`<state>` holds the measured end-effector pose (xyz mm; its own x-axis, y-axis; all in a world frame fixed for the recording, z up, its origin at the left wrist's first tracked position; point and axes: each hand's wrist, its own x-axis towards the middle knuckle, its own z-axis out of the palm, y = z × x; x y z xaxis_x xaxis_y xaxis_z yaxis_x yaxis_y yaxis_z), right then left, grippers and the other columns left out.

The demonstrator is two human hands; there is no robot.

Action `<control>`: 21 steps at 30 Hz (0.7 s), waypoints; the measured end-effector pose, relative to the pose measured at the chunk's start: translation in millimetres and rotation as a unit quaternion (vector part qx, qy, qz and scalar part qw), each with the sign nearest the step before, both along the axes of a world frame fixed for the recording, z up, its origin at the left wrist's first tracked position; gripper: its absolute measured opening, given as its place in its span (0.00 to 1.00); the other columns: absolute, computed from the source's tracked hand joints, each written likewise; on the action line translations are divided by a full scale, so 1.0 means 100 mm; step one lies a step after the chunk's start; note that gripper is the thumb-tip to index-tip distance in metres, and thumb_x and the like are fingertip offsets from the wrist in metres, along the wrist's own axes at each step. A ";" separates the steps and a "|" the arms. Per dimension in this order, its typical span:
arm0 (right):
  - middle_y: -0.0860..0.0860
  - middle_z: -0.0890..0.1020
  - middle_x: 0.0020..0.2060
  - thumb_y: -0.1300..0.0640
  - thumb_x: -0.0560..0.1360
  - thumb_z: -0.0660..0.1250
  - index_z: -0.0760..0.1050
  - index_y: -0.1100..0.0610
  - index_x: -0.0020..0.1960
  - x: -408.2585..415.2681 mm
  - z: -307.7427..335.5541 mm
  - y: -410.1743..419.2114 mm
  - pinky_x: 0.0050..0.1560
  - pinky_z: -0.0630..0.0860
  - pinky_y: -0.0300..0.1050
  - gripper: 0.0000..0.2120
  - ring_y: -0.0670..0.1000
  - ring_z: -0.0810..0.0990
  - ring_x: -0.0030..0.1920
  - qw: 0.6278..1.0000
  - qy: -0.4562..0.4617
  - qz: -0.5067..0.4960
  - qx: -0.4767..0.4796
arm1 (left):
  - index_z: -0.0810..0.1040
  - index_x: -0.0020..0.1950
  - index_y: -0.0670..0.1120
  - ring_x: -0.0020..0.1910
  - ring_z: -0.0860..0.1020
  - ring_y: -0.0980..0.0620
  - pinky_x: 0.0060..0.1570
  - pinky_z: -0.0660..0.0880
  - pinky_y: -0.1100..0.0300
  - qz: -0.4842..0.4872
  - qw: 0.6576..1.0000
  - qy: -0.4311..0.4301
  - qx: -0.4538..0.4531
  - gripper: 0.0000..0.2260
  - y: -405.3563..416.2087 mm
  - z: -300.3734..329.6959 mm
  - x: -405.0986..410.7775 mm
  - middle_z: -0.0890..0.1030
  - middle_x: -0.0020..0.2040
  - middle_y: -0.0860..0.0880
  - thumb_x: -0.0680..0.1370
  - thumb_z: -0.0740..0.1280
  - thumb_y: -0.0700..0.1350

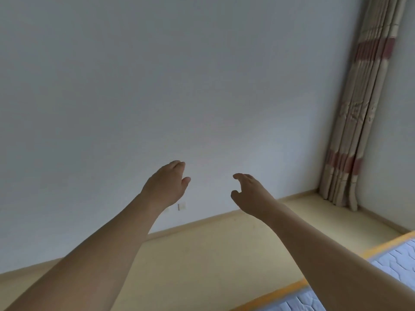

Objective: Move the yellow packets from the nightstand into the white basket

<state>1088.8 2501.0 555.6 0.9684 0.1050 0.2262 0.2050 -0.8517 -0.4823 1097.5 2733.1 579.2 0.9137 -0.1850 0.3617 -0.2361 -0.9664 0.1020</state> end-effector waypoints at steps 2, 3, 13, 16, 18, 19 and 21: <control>0.51 0.66 0.72 0.59 0.78 0.58 0.60 0.56 0.76 0.56 -0.01 0.22 0.66 0.65 0.44 0.26 0.51 0.67 0.70 1.000 -0.005 0.004 -0.007 | 0.62 0.76 0.44 0.73 0.65 0.49 0.66 0.66 0.54 -0.001 1.000 -0.007 0.013 0.22 0.23 -0.05 0.54 0.65 0.75 0.49 0.83 0.55 0.52; 0.51 0.66 0.73 0.58 0.78 0.58 0.60 0.56 0.76 0.74 0.00 0.27 0.67 0.64 0.44 0.26 0.51 0.66 0.71 1.000 -0.004 0.002 -0.008 | 0.62 0.76 0.44 0.73 0.65 0.49 0.67 0.66 0.54 -0.005 1.000 -0.008 0.015 0.22 0.30 -0.05 0.71 0.65 0.75 0.49 0.83 0.55 0.52; 0.52 0.68 0.70 0.58 0.78 0.59 0.61 0.56 0.75 3.28 0.04 0.94 0.63 0.65 0.43 0.26 0.52 0.68 0.68 0.999 -0.005 -0.034 -0.013 | 0.61 0.76 0.44 0.74 0.63 0.47 0.69 0.65 0.51 -0.050 0.998 -0.019 0.030 0.23 0.91 0.20 3.45 0.62 0.77 0.49 0.83 0.55 0.52; 0.52 0.67 0.71 0.57 0.78 0.59 0.61 0.56 0.75 4.01 -0.01 0.90 0.64 0.66 0.44 0.26 0.52 0.68 0.69 0.999 0.003 -0.045 -0.020 | 0.61 0.76 0.44 0.74 0.63 0.48 0.69 0.65 0.52 -0.069 0.997 -0.012 0.031 0.23 0.77 0.16 4.29 0.62 0.77 0.49 0.83 0.55 0.52; 0.51 0.68 0.70 0.58 0.78 0.58 0.61 0.56 0.75 4.53 -0.02 0.79 0.62 0.67 0.43 0.26 0.51 0.70 0.66 0.998 -0.003 -0.067 -0.011 | 0.62 0.75 0.44 0.73 0.64 0.48 0.67 0.67 0.51 -0.081 0.996 -0.011 0.028 0.22 0.62 0.13 4.86 0.64 0.76 0.49 0.83 0.55 0.52; 0.51 0.69 0.70 0.58 0.78 0.58 0.61 0.56 0.75 4.81 -0.03 0.72 0.60 0.67 0.43 0.26 0.51 0.71 0.65 0.997 -0.010 -0.077 -0.009 | 0.63 0.75 0.44 0.72 0.65 0.47 0.66 0.67 0.51 -0.088 0.996 -0.016 0.024 0.22 0.54 0.11 5.15 0.64 0.76 0.49 0.83 0.55 0.52; 0.52 0.69 0.70 0.58 0.78 0.58 0.62 0.57 0.75 5.33 -0.05 0.58 0.59 0.67 0.43 0.26 0.52 0.71 0.65 0.996 -0.020 -0.090 -0.014 | 0.63 0.75 0.44 0.72 0.66 0.47 0.66 0.68 0.51 -0.102 0.994 -0.024 0.017 0.22 0.35 0.07 5.69 0.64 0.76 0.50 0.83 0.55 0.52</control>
<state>1621.4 2559.3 550.5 0.9622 -0.0618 0.2653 0.0676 -0.8894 -0.4521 1666.2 2768.5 586.2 0.8382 -0.3769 0.3941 -0.4309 -0.9007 0.0550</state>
